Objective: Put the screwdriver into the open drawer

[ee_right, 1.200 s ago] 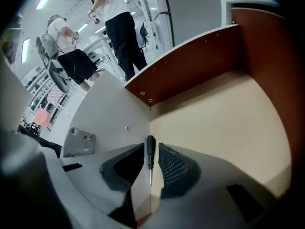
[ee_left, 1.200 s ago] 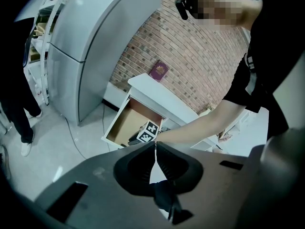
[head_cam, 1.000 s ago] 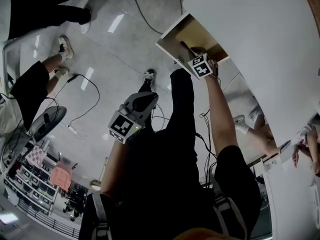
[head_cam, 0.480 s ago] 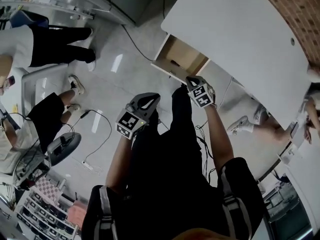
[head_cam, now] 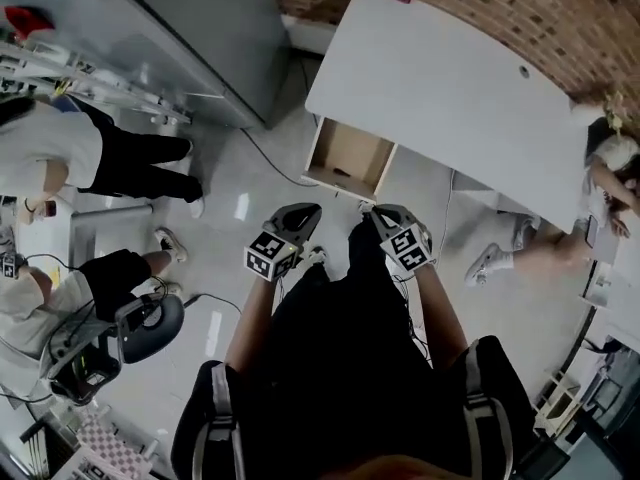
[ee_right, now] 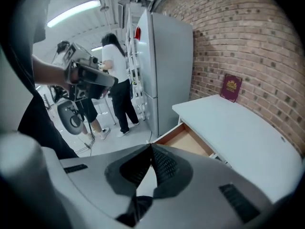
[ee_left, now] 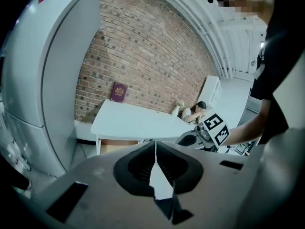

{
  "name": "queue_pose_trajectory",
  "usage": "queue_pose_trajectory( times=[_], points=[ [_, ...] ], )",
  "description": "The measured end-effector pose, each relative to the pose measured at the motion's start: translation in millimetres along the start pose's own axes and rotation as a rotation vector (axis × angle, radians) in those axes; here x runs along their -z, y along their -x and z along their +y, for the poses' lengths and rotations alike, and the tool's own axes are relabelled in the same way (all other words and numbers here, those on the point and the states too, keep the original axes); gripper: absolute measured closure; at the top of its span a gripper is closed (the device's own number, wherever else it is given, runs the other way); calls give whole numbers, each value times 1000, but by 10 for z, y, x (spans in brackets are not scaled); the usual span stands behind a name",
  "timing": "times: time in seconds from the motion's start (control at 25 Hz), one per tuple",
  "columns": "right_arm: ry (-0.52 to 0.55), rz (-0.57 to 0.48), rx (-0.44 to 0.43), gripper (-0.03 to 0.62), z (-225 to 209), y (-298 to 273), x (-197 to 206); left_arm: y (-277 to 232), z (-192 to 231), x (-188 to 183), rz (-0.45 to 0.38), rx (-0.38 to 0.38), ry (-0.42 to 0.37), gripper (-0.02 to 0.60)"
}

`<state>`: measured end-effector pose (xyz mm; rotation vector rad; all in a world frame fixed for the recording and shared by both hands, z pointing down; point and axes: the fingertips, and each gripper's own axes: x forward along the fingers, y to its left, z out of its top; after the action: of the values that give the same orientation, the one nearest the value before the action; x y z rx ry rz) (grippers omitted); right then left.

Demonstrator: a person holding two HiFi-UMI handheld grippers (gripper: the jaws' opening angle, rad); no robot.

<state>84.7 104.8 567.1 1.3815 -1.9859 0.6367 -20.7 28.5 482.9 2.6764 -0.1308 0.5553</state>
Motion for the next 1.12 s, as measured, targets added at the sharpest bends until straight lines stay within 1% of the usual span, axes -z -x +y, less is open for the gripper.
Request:
queue_pose_trajectory(
  times=[0.16, 0.4, 0.48, 0.68, 0.88, 1.12],
  points=[
    [-38, -72, 51, 537, 253, 359, -95, 122, -283, -28, -8, 31, -27, 561],
    [-1, -118, 100, 537, 615, 543, -162, 272, -526, -69, -17, 81, -91, 561],
    [-5, -128, 118, 537, 708, 582, -152, 330, -580, -41, -15, 95, -99, 561],
    [-23, -135, 155, 537, 880, 610, -58, 451, -620, 101, -4, 122, -101, 561],
    [-31, -138, 170, 537, 976, 589, 17, 538, -650, 119, -13, 135, -117, 561],
    [-1, -131, 201, 537, 1155, 515, -71, 750, -597, 227, -37, 145, -127, 561]
  ],
)
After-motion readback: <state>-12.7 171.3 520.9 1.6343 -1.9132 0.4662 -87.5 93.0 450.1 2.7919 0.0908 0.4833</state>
